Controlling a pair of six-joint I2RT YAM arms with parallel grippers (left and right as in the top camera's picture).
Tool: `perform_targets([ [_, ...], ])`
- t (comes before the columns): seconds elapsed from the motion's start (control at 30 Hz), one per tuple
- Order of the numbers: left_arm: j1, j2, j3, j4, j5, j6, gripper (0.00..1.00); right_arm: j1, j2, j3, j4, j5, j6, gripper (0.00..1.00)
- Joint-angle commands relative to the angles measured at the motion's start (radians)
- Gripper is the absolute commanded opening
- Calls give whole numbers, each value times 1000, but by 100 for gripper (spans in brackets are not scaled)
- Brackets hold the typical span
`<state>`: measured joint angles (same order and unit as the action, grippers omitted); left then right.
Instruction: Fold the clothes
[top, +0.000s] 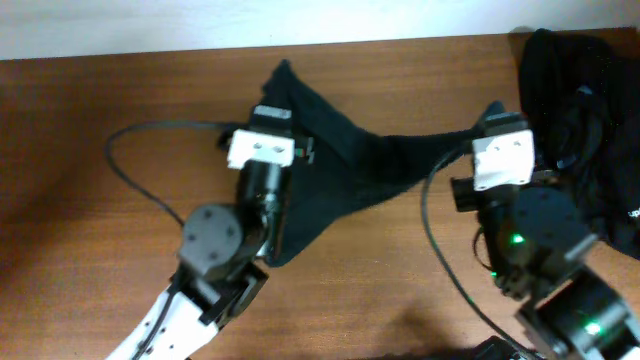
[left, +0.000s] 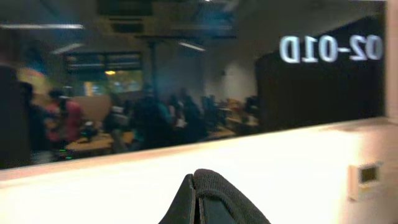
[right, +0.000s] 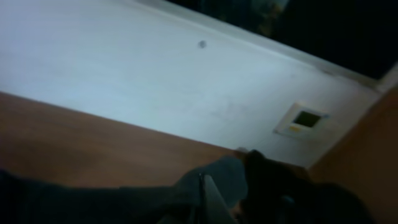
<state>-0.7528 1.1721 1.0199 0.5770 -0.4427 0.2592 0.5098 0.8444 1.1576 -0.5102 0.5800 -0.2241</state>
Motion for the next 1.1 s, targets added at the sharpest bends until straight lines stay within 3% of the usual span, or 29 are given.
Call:
perform_targets([
  [0.0, 5, 59, 76, -33, 145, -80, 0, -38, 19, 127, -70, 20, 16, 4],
  [0.33, 6, 322, 414, -211, 341, -116, 0, -210, 132, 424, -320, 42, 106, 4],
  [0.53, 25, 463, 626, -283, 427, -117, 0, -347, 164, 536, -377, 43, 109, 4],
  [0.83, 100, 664, 870, -269, 523, -310, 0, -507, 176, 573, -365, 42, 111, 4],
  [1.07, 119, 827, 997, -173, 600, -384, 0, -587, 228, 573, -322, 42, 129, 4],
])
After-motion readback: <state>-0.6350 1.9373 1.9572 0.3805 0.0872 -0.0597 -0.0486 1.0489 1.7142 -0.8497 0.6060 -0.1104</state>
